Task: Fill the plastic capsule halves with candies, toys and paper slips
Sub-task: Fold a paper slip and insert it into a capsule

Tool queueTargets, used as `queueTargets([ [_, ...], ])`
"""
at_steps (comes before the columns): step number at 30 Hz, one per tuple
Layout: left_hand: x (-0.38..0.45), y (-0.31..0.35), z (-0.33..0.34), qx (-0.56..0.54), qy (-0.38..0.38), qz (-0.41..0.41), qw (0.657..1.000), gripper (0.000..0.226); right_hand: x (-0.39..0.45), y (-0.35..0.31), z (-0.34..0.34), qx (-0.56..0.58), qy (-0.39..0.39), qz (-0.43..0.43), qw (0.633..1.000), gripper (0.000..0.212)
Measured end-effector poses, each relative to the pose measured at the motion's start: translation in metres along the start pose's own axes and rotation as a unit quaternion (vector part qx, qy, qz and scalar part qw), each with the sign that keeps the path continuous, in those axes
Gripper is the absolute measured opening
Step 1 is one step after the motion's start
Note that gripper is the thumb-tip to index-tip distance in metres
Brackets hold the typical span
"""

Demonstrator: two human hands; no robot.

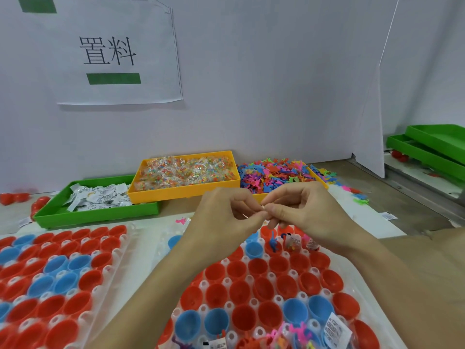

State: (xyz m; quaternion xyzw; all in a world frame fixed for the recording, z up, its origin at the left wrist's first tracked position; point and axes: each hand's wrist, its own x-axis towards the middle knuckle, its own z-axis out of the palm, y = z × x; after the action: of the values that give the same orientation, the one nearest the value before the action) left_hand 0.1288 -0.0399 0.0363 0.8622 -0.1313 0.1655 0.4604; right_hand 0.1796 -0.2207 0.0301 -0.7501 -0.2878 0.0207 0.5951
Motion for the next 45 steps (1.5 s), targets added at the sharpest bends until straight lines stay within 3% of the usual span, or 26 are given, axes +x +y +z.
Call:
queueTargets([
  [8, 0.002, -0.006, 0.001, -0.117, -0.011, -0.102, 0.988, 0.008, -0.002, -0.006, -0.003, -0.045, -0.021, -0.009, 0.999, 0.011],
  [11, 0.002, -0.005, 0.0, -0.152, -0.056, -0.149, 0.975, 0.019, -0.004, -0.009, -0.004, -0.031, -0.019, -0.022, 0.999, 0.02],
  [16, 0.002, -0.005, 0.001, -0.117, -0.033, -0.131, 0.984, 0.012, -0.003, -0.008, -0.003, -0.036, -0.018, -0.02, 0.999, 0.016],
  [22, 0.001, -0.004, 0.001, 0.018, 0.016, -0.076, 0.997, 0.005, -0.003, -0.007, -0.006, -0.051, -0.019, 0.022, 0.998, 0.003],
  [25, -0.001, -0.002, 0.005, 0.072, 0.023, -0.031, 0.997, 0.008, -0.003, -0.006, -0.003, -0.057, -0.01, 0.028, 0.998, 0.007],
  [32, -0.001, -0.003, 0.008, 0.079, -0.013, -0.017, 0.997, 0.018, -0.003, -0.007, -0.006, -0.081, -0.009, 0.029, 0.996, 0.009],
  [37, -0.001, -0.004, -0.003, 0.095, -0.082, -0.039, 0.991, 0.013, -0.004, -0.011, -0.009, -0.18, -0.024, 0.023, 0.983, 0.017],
  [45, 0.003, -0.004, -0.023, 0.096, -0.047, -0.047, 0.993, 0.013, -0.005, -0.016, -0.003, -0.296, -0.07, 0.018, 0.952, 0.037],
])
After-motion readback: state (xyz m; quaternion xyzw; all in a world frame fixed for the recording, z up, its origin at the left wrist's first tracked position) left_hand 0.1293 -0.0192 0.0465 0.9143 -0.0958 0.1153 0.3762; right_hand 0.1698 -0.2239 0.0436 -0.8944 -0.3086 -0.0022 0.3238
